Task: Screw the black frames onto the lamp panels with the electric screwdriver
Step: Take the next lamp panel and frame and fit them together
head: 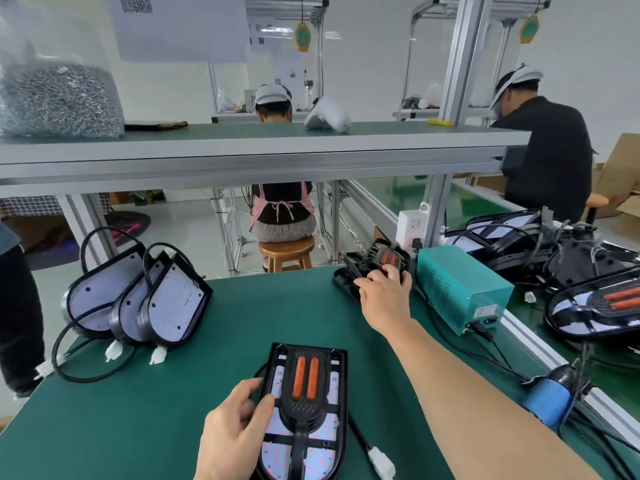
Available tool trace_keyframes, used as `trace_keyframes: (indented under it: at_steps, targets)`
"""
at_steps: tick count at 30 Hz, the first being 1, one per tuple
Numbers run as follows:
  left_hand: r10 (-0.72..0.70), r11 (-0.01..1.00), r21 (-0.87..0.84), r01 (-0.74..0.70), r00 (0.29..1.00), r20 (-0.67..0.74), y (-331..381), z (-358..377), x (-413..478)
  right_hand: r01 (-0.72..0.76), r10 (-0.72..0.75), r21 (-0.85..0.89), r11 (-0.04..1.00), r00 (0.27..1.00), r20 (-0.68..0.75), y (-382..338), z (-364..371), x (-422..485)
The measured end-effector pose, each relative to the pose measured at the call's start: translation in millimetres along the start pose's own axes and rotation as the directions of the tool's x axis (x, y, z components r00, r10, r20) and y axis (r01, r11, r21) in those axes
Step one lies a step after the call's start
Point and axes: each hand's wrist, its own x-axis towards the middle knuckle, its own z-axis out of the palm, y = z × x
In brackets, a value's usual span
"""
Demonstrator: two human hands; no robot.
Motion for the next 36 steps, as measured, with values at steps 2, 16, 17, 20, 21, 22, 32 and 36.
trace_keyframes:
  at_steps: [2,16,17,20,21,22,32,36]
  targets:
    - [0.003,1.0,-0.014,-0.003,1.0,0.0,-0.4,0.3,0.0,0.03,-0.03,-0.006,1.0,0.999,0.033,1.1,-1.6,5.0]
    - [0.021,0.999,-0.025,-0.021,1.0,-0.003,3.7,0.5,-0.7,0.077,-0.063,-0.13,0.989,0.992,0.106,-0.3,-4.0,12.9]
    - [0.026,1.0,-0.015,-0.026,1.0,-0.006,3.9,0.4,-0.5,0.069,-0.055,-0.124,0.99,0.992,0.111,-0.5,-4.8,13.3]
    - [0.021,1.0,-0.006,-0.021,1.0,-0.002,3.2,0.3,0.1,0.051,-0.038,-0.105,0.993,0.992,0.119,-0.9,-7.0,14.5]
    - [0.017,1.0,-0.014,-0.017,1.0,0.001,3.3,0.7,0.1,0.049,-0.036,-0.106,0.993,0.993,0.116,-0.6,-7.6,14.7]
    - [0.016,1.0,-0.021,-0.016,1.0,0.0,2.9,0.9,0.3,0.051,-0.039,-0.112,0.992,0.993,0.108,-0.4,-8.1,14.6]
    - [0.017,0.998,-0.06,-0.018,1.0,-0.009,1.6,1.2,0.5,0.119,-0.106,-0.14,0.983,0.99,0.096,-1.3,-11.2,19.0]
    - [0.021,0.998,-0.064,-0.021,1.0,-0.004,1.5,1.5,1.0,0.104,-0.095,-0.084,0.991,0.99,0.105,-0.4,-12.8,18.3]
